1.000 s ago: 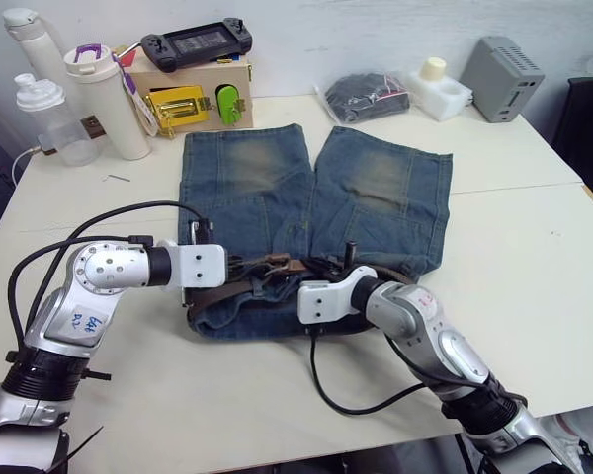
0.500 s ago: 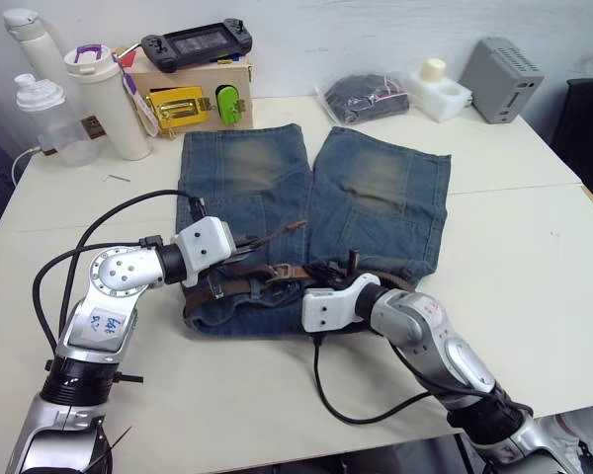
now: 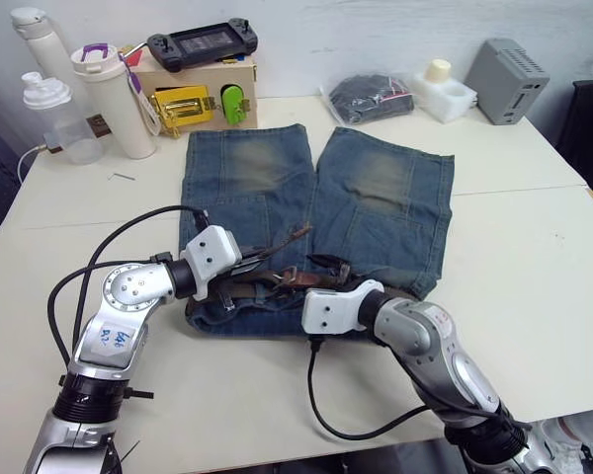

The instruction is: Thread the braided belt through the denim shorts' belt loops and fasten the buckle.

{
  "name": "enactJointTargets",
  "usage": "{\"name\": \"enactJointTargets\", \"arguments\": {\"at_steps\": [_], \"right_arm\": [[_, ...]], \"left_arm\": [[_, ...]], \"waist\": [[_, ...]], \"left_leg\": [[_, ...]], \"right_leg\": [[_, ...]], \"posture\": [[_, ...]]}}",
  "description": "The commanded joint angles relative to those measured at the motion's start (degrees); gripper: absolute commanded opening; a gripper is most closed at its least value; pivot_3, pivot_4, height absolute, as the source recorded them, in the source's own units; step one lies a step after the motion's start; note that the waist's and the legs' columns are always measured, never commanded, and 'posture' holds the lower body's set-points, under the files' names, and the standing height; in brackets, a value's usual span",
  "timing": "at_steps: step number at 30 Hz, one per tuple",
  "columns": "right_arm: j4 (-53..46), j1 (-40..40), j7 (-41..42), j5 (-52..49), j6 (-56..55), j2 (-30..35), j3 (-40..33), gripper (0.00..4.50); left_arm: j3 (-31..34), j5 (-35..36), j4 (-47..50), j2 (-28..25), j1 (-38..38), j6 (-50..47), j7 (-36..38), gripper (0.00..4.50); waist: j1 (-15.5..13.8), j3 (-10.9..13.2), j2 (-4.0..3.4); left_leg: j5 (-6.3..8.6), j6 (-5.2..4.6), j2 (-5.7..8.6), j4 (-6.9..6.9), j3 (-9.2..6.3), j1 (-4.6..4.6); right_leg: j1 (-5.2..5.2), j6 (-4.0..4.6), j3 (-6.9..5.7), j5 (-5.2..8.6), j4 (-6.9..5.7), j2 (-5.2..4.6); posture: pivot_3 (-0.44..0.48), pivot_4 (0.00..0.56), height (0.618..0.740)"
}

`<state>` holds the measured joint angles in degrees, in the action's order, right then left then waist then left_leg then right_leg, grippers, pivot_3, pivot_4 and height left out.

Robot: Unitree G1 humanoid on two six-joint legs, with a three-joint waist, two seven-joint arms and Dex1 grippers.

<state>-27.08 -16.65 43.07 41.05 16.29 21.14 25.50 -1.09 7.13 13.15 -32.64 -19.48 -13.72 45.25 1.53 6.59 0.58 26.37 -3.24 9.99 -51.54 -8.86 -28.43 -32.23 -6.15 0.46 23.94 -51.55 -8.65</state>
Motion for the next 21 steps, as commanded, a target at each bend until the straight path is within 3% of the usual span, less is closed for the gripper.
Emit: {"name": "enactJointTargets", "arguments": {"at_steps": [1, 6, 9, 11, 16, 21], "right_arm": [[-1.73, 0.99, 1.56, 1.52, 3.71, -1.09, 1.00, 3.77], [-1.85, 0.90, 0.96, 3.71, 8.05, -2.77, 1.02, 3.77], [-2.22, 0.65, 0.10, 4.83, 9.35, -3.47, 1.01, 2.98], [-2.55, 0.40, -1.14, 5.65, 9.70, -3.80, 0.78, 1.99], [-2.36, -1.17, -5.47, 7.54, 9.04, -5.04, 0.27, 0.07], [-1.43, -2.12, -6.66, 8.31, 7.39, -4.60, 1.00, 0.02]], "left_arm": [[0.88, 1.12, 1.94, -0.39, -0.34, 0.21, -0.51, 0.00], [1.33, 0.81, 1.49, -0.93, -0.04, 0.62, -0.76, 0.00], [1.59, 0.79, 1.56, -1.41, 0.16, 0.40, -0.83, 0.00], [1.73, 0.66, 1.56, -1.97, 0.35, 0.29, -0.90, 0.00], [2.12, 0.71, 1.59, -2.95, 0.88, 0.13, -1.07, 0.00], [2.24, 0.78, 2.54, -3.61, 1.66, -0.60, -0.96, 0.00]], "waist": [[-0.01, 0.00, 0.00], [-0.03, 0.00, 0.00], [-0.06, 0.00, 0.00], [-0.05, 0.00, 0.00], [-0.02, 0.00, 0.00], [-0.01, 0.00, 0.00]], "left_leg": [[0.00, 0.00, 0.00, 0.00, 0.00, 0.00], [0.00, 0.00, 0.00, 0.00, -0.01, 0.00], [0.00, 0.00, 0.00, -0.01, -0.01, 0.00], [0.00, 0.00, 0.01, -0.02, -0.01, 0.00], [0.00, 0.01, 0.01, -0.01, 0.01, -0.01], [0.00, 0.01, 0.01, -0.01, 0.01, -0.03]], "right_leg": [[0.00, 0.00, 0.00, 0.00, 0.00, 0.00], [0.01, 0.00, 0.00, 0.00, 0.00, 0.00], [0.01, 0.00, 0.00, 0.00, 0.00, 0.00], [0.01, 0.00, 0.00, 0.00, -0.01, 0.00], [-0.02, 0.00, 0.00, 0.00, -0.01, 0.00], [-0.05, 0.00, 0.00, 0.00, -0.03, 0.00]], "posture": [[0.000, 0.150, 0.646], [0.000, 0.150, 0.646], [0.000, 0.150, 0.646], [0.000, 0.150, 0.646], [0.000, 0.150, 0.646], [0.000, 0.150, 0.646]]}}
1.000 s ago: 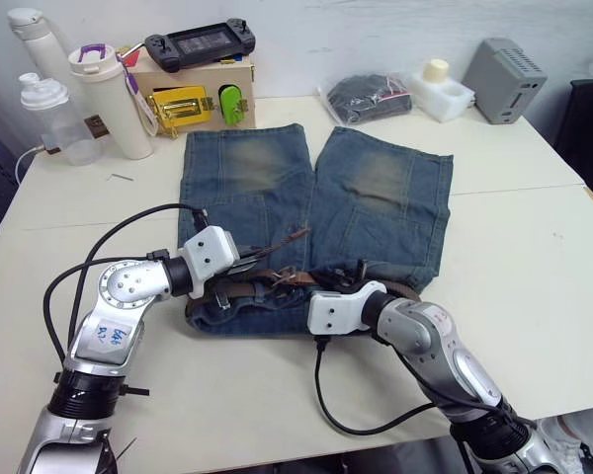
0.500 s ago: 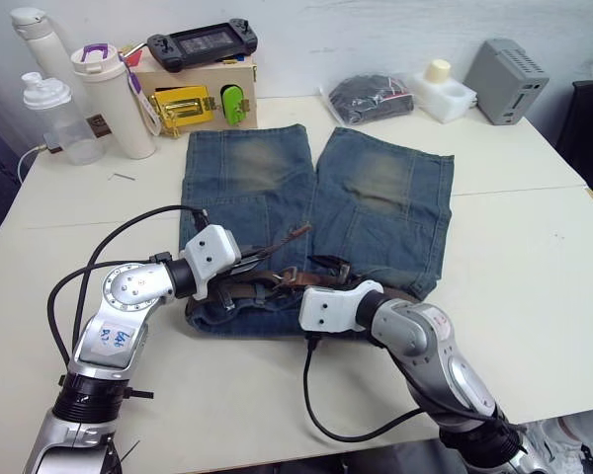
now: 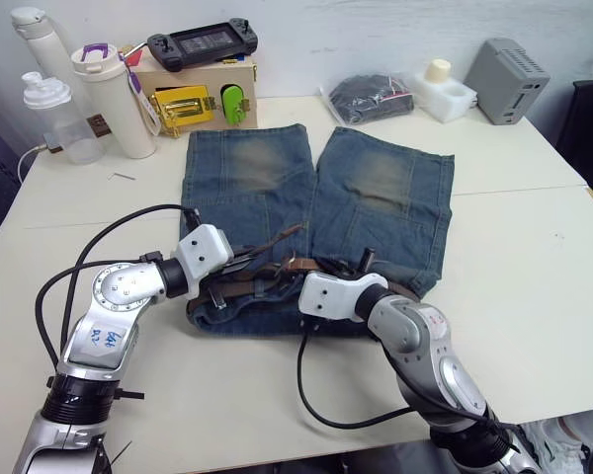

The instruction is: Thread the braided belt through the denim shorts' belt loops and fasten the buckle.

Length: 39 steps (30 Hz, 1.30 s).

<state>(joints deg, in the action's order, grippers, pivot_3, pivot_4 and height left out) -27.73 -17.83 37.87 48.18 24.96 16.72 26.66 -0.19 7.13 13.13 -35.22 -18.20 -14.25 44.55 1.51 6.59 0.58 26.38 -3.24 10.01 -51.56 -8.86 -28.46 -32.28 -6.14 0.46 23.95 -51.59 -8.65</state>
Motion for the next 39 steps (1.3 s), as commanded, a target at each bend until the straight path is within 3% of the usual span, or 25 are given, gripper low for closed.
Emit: {"name": "enactJointTargets", "arguments": {"at_steps": [1, 20, 39], "right_arm": [[-0.47, -0.99, -1.43, 1.25, -1.46, -0.16, -0.03, 0.02], [3.07, -1.75, -2.08, 1.11, -0.98, -2.21, -0.10, 0.02], [3.03, -1.54, -2.23, 1.12, -0.89, -2.68, 0.19, 0.02]], "left_arm": [[1.38, 0.69, 2.82, -1.47, 0.72, 0.00, 0.03, 0.00], [1.70, -3.07, 4.49, -12.21, 4.10, 0.51, 2.41, 0.00], [-3.68, -9.55, -0.23, -16.70, -2.79, 13.25, 8.25, 0.00]], "waist": [[0.06, 0.00, 0.00], [0.13, 0.01, -0.01], [0.12, 0.01, -0.01]], "left_leg": [[0.00, 0.00, 0.00, 0.00, 0.00, 0.00], [0.01, 0.01, 0.00, -0.04, 0.04, -0.16], [0.01, 0.02, 0.00, -0.09, 0.02, -0.22]], "right_leg": [[0.00, 0.00, 0.00, 0.00, 0.00, 0.00], [-0.21, 0.00, 0.01, 0.00, -0.10, 0.00], [-0.29, 0.00, 0.00, 0.00, -0.20, 0.01]], "posture": [[0.000, 0.150, 0.646], [0.000, 0.150, 0.646], [0.000, 0.150, 0.646]]}}
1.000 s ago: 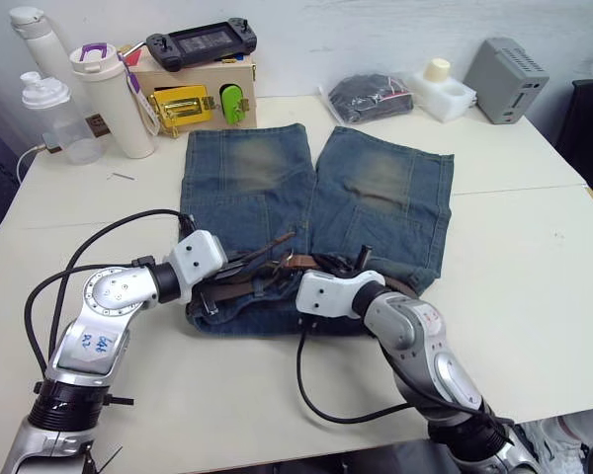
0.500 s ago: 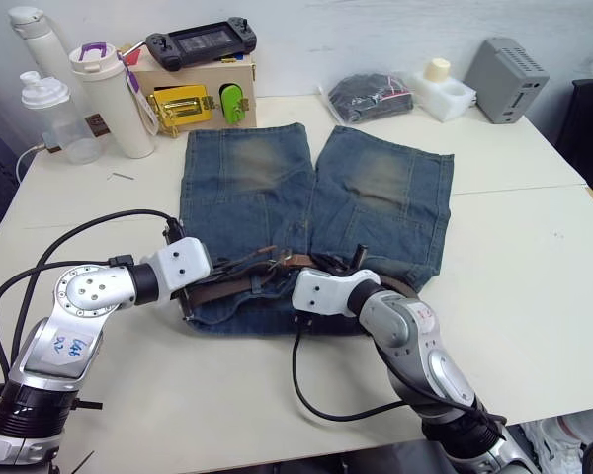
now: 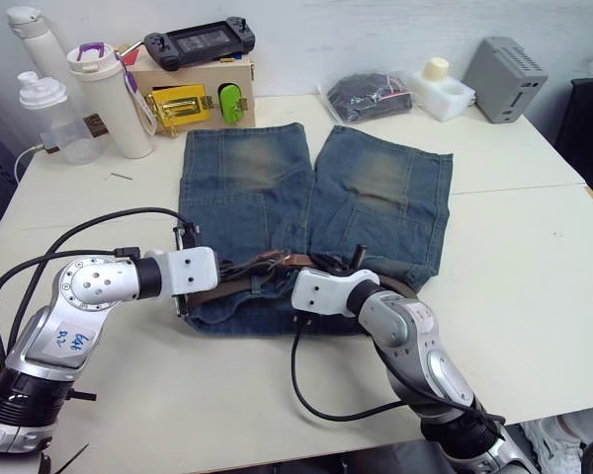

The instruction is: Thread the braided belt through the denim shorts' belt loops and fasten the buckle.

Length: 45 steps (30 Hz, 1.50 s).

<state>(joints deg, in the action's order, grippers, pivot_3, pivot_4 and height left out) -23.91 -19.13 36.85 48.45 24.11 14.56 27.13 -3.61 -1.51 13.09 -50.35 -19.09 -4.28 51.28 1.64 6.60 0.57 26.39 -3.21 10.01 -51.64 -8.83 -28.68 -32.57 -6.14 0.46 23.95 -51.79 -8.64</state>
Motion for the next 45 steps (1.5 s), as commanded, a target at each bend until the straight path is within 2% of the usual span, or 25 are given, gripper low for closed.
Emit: {"name": "enactJointTargets", "arguments": {"at_steps": [1, 12, 45], "right_arm": [[-0.79, -0.19, -1.23, 0.85, -0.05, -0.54, -0.22, 0.02], [-0.96, -0.17, -1.13, 1.02, -0.36, -0.39, 0.13, 0.02], [-1.14, -0.50, -1.67, 1.61, -0.56, -0.29, 0.14, 0.02]], "left_arm": [[-0.46, -1.23, -0.66, -1.80, -2.41, 4.12, 1.99, 0.00], [-2.36, -5.87, -8.72, -1.19, -11.01, 13.11, 1.29, 0.00], [-3.83, -5.80, -16.58, -3.62, -16.79, 24.44, 9.10, 0.00]], "waist": [[-0.01, 0.00, 0.00], [0.02, 0.00, 0.00], [0.23, 0.00, 0.00]], "left_leg": [[0.00, 0.00, 0.00, -0.03, 0.00, -0.01], [0.00, 0.00, 0.01, -0.08, -0.03, -0.08], [0.00, 0.00, 0.01, -0.38, -0.09, -0.51]], "right_leg": [[0.00, 0.00, 0.00, 0.00, 0.00, 0.00], [-0.05, 0.00, -0.01, 0.00, -0.04, 0.00], [-0.39, 0.00, -0.03, 0.00, -0.18, 0.01]], "posture": [[0.000, 0.150, 0.646], [0.000, 0.150, 0.646], [0.000, 0.150, 0.646]]}}
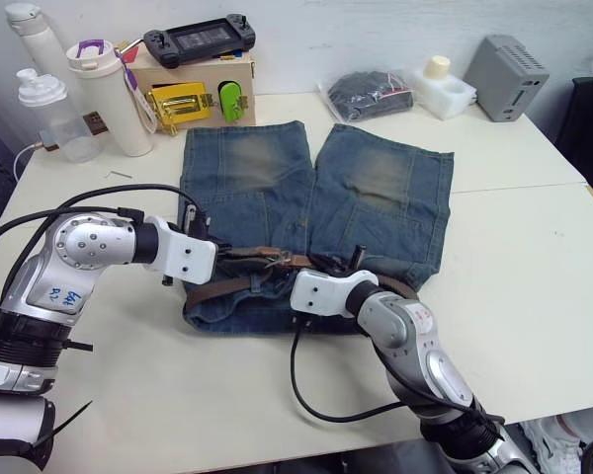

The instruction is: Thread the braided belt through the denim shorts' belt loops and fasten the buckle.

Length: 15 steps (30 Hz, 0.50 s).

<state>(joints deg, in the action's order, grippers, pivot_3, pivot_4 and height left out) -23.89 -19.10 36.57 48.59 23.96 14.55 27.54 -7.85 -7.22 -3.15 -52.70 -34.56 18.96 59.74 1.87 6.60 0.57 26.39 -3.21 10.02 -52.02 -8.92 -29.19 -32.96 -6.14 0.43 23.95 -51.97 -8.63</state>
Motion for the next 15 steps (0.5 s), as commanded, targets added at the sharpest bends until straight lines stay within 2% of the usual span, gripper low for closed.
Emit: {"name": "enactJointTargets", "arguments": {"at_steps": [1, 15], "right_arm": [[-1.22, -0.59, -1.56, 1.61, -0.56, -0.21, -0.25, 0.02], [-0.05, -1.94, -3.05, 1.91, -4.45, 0.82, -0.07, 0.02]], "left_arm": [[0.27, -0.07, -0.46, -1.13, -1.42, 1.46, 0.77, 0.00], [-2.81, -0.38, -4.81, 1.53, -5.57, 5.87, 1.67, 0.00]], "waist": [[0.00, 0.00, 0.00], [0.06, 0.00, 0.00]], "left_leg": [[0.00, 0.00, 0.00, 0.00, 0.00, 0.00], [0.00, 0.00, 0.01, -0.05, 0.01, -0.04]], "right_leg": [[0.00, 0.00, 0.00, 0.00, 0.00, 0.00], [-0.05, 0.00, 0.01, 0.00, -0.05, -0.01]], "posture": [[0.000, 0.150, 0.646], [0.000, 0.150, 0.646]]}}
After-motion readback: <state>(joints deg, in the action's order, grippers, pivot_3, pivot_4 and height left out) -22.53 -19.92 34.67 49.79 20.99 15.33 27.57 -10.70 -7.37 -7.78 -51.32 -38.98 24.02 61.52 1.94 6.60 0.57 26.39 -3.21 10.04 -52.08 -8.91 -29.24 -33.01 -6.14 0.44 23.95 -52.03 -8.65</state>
